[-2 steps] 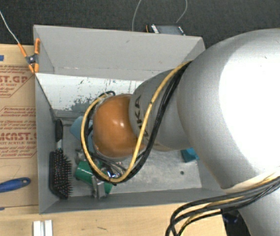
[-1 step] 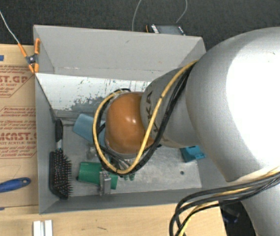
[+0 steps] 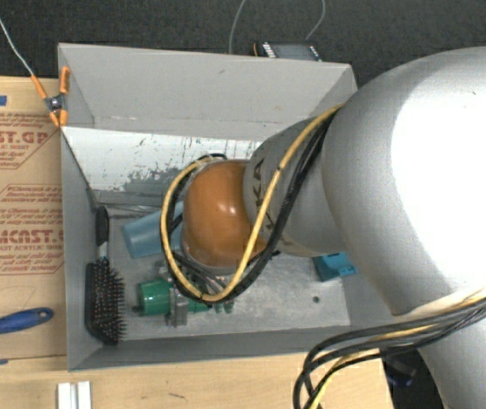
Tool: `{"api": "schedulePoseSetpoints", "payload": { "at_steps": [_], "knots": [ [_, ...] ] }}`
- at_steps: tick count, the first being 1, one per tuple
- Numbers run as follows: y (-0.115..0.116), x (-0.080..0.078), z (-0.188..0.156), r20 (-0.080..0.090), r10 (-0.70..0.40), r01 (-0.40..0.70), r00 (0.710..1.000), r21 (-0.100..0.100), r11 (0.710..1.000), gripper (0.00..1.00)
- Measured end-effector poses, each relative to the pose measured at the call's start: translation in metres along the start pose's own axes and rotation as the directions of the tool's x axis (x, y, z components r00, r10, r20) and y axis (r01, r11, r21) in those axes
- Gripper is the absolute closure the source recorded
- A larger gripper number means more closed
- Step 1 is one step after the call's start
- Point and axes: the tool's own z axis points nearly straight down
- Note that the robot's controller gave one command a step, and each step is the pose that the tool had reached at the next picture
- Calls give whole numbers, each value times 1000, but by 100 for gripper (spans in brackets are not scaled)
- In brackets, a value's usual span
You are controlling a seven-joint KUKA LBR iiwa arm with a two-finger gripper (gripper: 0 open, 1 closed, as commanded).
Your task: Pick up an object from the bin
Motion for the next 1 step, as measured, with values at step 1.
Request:
{"api": "schedulePoseSetpoints", "payload": {
  "at_steps": [1],
  "knots": [
    [17,-46,-200,12,-35,35,999,-1,999,100]
  ]
}}
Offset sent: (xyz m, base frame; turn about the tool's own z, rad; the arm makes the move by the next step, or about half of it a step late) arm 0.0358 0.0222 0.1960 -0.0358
